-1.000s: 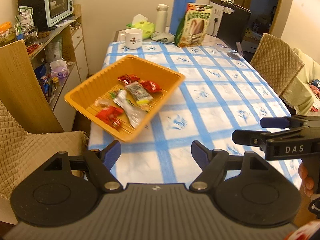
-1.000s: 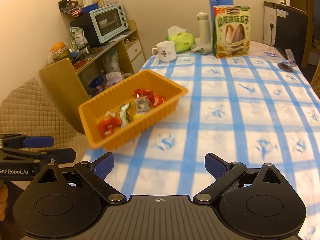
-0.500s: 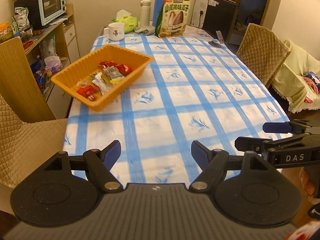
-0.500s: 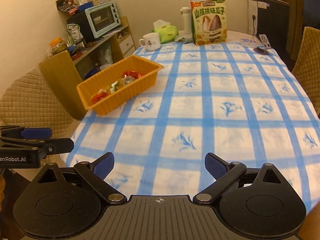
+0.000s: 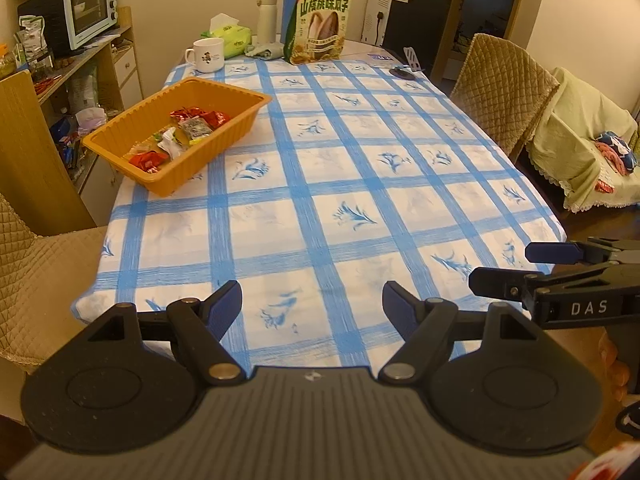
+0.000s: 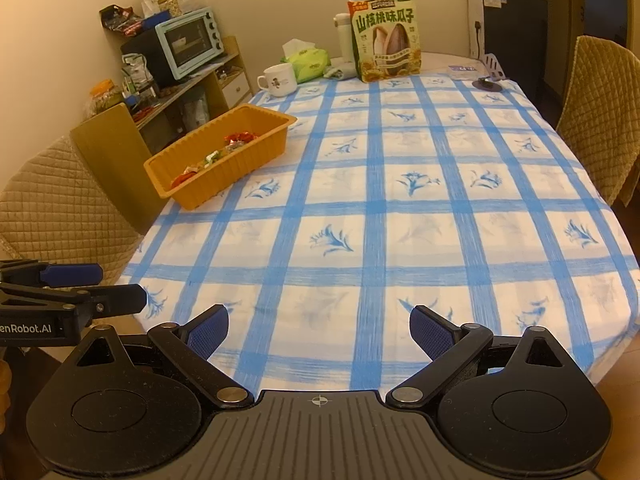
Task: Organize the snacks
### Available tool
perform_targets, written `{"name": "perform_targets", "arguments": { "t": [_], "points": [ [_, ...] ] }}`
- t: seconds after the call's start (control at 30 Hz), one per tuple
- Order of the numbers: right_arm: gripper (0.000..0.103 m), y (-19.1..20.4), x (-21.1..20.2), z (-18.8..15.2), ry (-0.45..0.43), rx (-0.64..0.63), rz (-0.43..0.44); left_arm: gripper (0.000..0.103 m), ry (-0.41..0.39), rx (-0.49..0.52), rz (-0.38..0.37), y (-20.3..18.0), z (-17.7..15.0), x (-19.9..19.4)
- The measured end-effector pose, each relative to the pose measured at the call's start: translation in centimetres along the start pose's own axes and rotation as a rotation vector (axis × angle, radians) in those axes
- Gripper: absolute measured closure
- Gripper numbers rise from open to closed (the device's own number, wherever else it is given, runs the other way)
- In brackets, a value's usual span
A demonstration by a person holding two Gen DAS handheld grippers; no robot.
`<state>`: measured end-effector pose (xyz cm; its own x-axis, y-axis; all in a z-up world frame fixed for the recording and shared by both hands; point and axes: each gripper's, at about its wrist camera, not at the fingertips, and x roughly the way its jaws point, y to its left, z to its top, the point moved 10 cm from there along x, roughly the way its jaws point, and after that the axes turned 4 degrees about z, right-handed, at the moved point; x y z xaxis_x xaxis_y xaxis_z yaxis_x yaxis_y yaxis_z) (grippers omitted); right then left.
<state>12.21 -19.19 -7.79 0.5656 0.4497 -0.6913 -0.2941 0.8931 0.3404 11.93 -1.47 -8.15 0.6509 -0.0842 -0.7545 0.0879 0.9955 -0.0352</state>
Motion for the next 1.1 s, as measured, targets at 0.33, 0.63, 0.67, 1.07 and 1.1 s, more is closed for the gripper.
{"name": "perform_targets", "arguments": {
  "t": [0.33,0.63,0.67,1.07,1.1],
  "points": [
    [0.006,-1.2,-1.0,-0.4,-0.009,0.016,-0.011,0.027,-0.01,0.021,-0.013,-1.6,0.0,-0.2],
    [0.006,-1.9,-1.3,-0.4,-0.014,0.031,-0.017,0.027,-0.009,0.038,-0.023,-2.5,0.3,0.1],
    [0.006,-1.9,-1.3,-0.4,-0.014,0.031,-0.017,0.027,-0.009,0.039,-0.024,-2.5,0.4,0.2],
    [0.006,-2.0,-1.2,-0.3,-0.014,0.032,-0.017,0.027,-0.009,0.038,-0.022,-2.5,0.4,0.2],
    [0.006,-1.9,-1.2,-0.2,-0.014,0.032,-0.016,0.027,-0.01,0.038,-0.022,-2.5,0.5,0.2]
  ]
}}
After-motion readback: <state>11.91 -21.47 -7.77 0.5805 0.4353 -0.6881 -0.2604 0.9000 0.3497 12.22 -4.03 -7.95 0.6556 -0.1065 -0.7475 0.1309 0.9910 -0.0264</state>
